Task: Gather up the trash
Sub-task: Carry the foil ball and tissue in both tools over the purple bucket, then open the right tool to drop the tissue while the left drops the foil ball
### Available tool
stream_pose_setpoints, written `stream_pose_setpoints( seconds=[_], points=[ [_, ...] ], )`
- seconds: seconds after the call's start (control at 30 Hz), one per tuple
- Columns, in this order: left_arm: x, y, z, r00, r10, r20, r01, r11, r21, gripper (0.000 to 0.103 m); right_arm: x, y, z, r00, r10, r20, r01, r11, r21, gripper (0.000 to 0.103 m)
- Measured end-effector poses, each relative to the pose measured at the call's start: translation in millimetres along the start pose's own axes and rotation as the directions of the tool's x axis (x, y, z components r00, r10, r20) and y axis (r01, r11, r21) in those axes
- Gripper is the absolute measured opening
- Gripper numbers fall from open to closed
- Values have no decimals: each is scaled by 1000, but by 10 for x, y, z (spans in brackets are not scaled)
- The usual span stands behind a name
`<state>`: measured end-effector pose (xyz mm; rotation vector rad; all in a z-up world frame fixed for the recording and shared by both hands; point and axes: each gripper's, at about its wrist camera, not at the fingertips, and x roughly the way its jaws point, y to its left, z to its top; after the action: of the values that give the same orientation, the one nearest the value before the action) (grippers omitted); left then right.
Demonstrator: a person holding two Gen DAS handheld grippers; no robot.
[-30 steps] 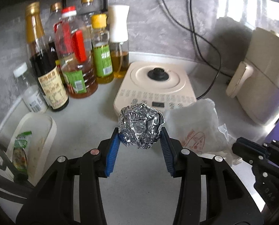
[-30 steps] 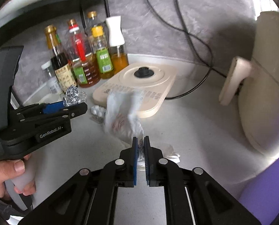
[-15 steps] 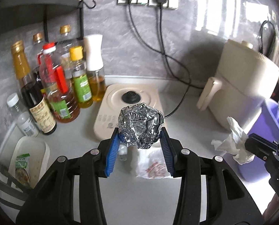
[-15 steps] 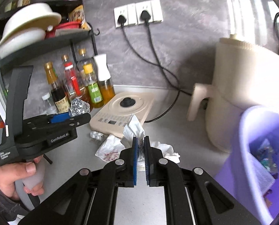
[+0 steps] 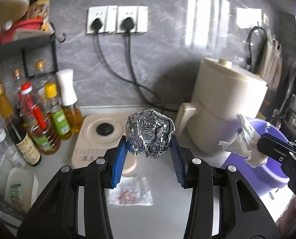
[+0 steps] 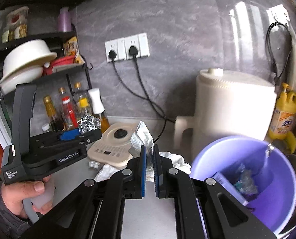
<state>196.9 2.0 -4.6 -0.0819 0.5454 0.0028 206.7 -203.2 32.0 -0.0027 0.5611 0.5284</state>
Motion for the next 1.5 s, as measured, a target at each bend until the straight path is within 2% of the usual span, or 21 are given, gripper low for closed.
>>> stream_pose_setpoints(
  seconds=[0.23,0.53,0.63,0.67,0.73,0.9,1.07,1.17,1.2,1.23,1.27,1.5],
  points=[
    [-22,-376,104,998,-57,22,56,998,33,43,-204,-248,60,999,-33,33,32,999,21,7],
    [-12,-902,171,990,-135,38,132,988,81,43,-466,-694,15,992,-116,47,113,991,66,8],
    [6,-1072,182,986,-161,39,156,983,98,43,-478,-842,-28,987,-157,17,156,985,74,15],
    [9,-1120,181,985,-169,40,164,981,104,43,-493,-879,-51,987,-161,12,160,984,77,29],
    [17,-1195,178,983,-181,41,176,978,113,43,-549,-967,-93,984,-176,21,174,981,91,44],
    [64,-1412,167,976,-216,28,211,968,134,43,-641,-1187,-173,976,-217,11,213,967,140,44],
    [122,-1648,138,962,-275,0,271,950,152,43,-754,-1347,-239,968,-251,5,246,954,171,44],
    [164,-1794,110,932,-357,-58,361,916,174,47,-821,-1418,-280,963,-271,0,266,946,186,44],
    [169,-1820,98,930,-362,-65,368,912,180,56,-839,-1434,-293,961,-275,-1,271,944,190,44],
    [166,-1829,89,931,-360,-65,366,913,182,69,-851,-1446,-302,960,-280,-2,275,942,194,44],
    [160,-1818,82,930,-362,-61,367,913,179,73,-859,-1453,-309,960,-281,-3,276,941,196,44],
    [167,-1528,82,955,-293,-55,298,943,147,77,-814,-1376,-286,967,-254,2,249,950,189,44]
  ],
)
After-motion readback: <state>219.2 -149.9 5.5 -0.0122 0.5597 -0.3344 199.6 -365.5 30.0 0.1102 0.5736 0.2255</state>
